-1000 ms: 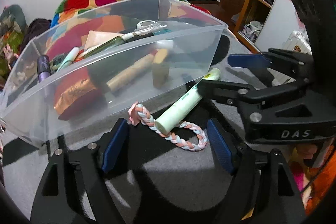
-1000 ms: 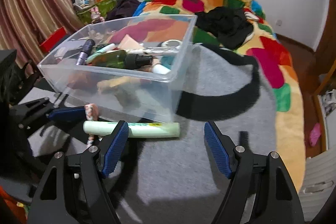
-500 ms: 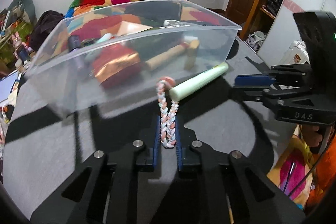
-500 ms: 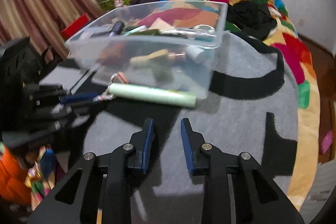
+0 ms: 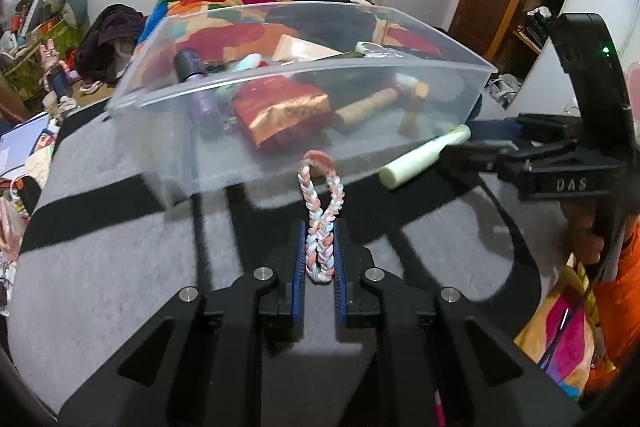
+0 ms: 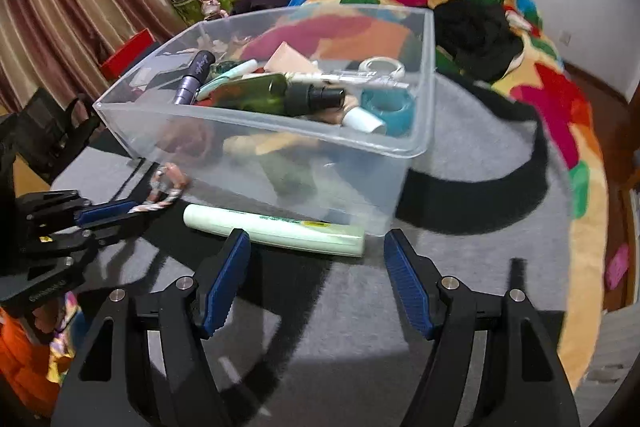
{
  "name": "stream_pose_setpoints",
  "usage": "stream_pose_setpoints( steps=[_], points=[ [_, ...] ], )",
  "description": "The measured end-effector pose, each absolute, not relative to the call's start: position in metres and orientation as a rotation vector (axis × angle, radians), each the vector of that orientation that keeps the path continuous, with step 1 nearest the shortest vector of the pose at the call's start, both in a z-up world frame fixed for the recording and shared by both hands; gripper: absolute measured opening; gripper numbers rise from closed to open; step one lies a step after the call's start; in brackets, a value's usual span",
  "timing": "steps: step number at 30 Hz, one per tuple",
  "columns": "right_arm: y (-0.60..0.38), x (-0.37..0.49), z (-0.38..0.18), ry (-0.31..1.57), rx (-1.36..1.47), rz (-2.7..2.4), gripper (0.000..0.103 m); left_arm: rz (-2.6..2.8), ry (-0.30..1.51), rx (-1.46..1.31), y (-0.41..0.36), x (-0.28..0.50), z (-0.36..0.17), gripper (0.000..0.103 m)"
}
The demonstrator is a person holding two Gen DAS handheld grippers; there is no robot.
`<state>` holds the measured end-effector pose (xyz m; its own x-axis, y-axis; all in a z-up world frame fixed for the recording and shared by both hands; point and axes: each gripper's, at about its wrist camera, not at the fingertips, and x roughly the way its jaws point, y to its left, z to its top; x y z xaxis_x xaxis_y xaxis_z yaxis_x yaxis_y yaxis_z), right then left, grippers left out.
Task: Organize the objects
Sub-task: 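Grasp the pale green tube with the right tool while the left tool holds the rope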
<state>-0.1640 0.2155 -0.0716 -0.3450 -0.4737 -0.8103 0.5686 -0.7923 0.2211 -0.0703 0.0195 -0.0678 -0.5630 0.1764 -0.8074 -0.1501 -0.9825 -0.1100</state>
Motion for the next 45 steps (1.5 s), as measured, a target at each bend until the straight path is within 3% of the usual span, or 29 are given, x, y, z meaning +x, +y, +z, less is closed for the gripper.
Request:
stream_pose_setpoints(
  steps=[4, 15, 25, 30, 45],
  points=[
    [0.214, -0.152, -0.064, 0.12, 1.199, -2.109, 0.066, 2.596, -0.024, -1.34, 0.031, -0.077, -0.068, 0.012],
    [0.196, -0.09, -0.048, 0.342, 1.02, -2.031, 0.066, 2.61, -0.069, -1.344, 0.018, -0.067, -0.068, 0.012],
    [0.196, -0.155, -0.064, 0.253, 1.196, -2.142, 0.063, 2.624, -0.081, -1.355, 0.006, -0.067, -0.066, 0.013],
    [0.187, -0.151, -0.072, 0.27, 1.202, -2.121, 0.051, 2.595, -0.065, -1.352, 0.02, -0.082, -0.066, 0.013],
    [0.185, -0.104, -0.061, 0.347, 1.074, -1.988, 0.05, 2.551, -0.029, -1.317, 0.032, -0.071, -0.066, 0.013]
  ],
)
